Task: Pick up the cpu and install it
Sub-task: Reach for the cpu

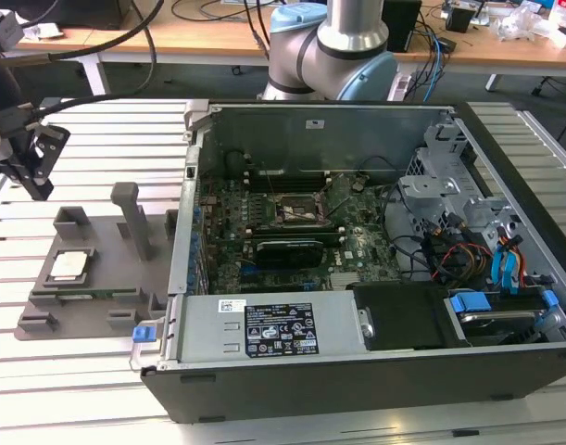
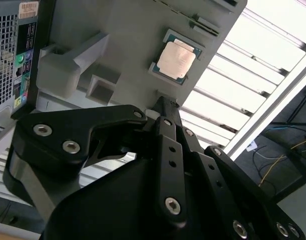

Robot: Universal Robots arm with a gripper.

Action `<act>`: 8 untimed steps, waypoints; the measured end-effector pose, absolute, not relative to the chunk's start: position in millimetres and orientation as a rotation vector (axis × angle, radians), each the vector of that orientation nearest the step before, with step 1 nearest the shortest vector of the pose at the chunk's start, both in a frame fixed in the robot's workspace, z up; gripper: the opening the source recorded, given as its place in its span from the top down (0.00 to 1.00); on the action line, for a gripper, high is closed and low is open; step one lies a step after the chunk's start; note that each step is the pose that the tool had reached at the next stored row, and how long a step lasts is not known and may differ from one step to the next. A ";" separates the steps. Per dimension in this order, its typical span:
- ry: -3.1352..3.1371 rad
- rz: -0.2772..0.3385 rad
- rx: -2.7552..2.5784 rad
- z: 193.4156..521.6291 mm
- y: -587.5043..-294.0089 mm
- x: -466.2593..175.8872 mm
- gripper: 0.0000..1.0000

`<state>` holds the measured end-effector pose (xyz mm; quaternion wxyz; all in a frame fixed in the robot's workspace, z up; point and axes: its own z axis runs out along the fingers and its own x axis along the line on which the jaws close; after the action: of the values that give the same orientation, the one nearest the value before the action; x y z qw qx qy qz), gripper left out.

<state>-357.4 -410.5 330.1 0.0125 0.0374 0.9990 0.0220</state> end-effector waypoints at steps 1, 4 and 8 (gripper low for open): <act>3.114 0.069 0.117 328.1 -410.5 -357.4 0.89; 3.114 0.068 0.117 325.3 -410.5 -357.4 0.89; 3.114 0.069 0.117 325.1 -410.5 -357.4 0.89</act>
<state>-357.4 -410.5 325.1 0.0125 0.0374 0.9990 0.0220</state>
